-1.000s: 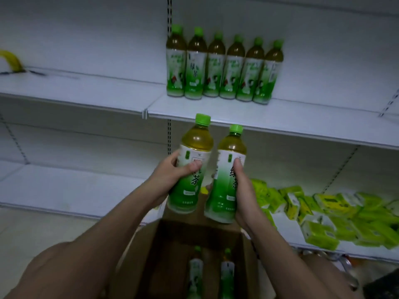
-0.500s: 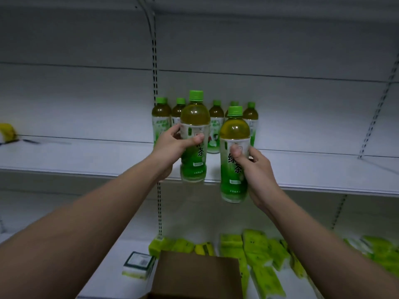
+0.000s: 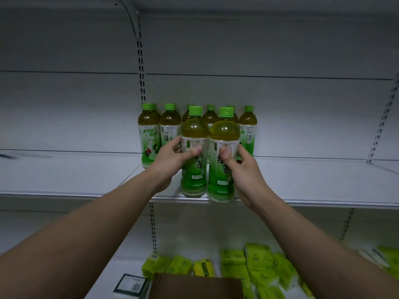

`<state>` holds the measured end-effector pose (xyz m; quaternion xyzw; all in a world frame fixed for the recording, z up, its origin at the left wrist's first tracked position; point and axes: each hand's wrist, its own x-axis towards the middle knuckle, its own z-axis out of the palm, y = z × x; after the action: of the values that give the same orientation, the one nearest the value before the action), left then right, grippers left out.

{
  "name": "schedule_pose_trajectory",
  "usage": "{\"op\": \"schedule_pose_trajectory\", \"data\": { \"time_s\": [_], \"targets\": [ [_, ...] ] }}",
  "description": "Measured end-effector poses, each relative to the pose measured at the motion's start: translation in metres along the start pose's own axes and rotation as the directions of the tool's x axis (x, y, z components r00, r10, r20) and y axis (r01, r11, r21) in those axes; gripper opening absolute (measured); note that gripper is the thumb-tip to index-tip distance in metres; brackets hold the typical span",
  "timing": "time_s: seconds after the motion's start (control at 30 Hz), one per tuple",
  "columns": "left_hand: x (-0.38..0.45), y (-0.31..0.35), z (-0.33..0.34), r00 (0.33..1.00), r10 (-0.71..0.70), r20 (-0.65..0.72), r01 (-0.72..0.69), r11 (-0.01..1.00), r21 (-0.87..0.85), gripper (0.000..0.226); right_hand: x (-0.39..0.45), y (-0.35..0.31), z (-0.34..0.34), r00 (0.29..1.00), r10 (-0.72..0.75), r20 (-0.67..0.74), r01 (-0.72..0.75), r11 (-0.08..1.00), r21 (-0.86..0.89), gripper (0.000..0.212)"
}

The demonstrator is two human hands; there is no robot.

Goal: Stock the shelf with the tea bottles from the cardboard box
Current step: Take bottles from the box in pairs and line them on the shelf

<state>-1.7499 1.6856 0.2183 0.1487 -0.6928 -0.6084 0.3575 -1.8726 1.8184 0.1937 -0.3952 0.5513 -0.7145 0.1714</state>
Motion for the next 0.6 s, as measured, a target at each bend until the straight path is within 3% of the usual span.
{"op": "schedule_pose_trajectory", "data": {
  "time_s": [0.13,0.27,0.37,0.53,0.6],
  "targets": [
    [0.006,-0.002,-0.003,0.999,-0.013,0.041,0.014,1.000,-0.003,0.052,0.008,0.004,0.000,1.000,-0.027,-0.008,0.027,0.999,-0.019,0.078],
    [0.007,-0.002,-0.002,0.996,-0.015,0.089,0.015,1.000,0.002,0.039,0.016,0.003,0.001,1.000,-0.012,-0.011,0.011,0.997,-0.072,0.064],
    [0.002,-0.003,0.004,0.999,-0.003,0.038,0.000,0.997,0.075,0.036,0.017,0.000,-0.001,1.000,0.019,0.022,-0.017,0.995,-0.099,0.053],
    [-0.021,-0.021,0.003,0.995,-0.074,-0.061,0.089,0.946,0.312,0.082,-0.002,0.005,-0.011,0.997,0.074,0.027,-0.064,0.962,-0.264,0.071],
    [-0.030,-0.029,0.002,0.992,-0.086,-0.096,0.117,0.914,0.388,0.087,-0.011,0.010,-0.017,0.998,0.059,-0.010,-0.059,0.944,-0.325,0.073]
  ]
}}
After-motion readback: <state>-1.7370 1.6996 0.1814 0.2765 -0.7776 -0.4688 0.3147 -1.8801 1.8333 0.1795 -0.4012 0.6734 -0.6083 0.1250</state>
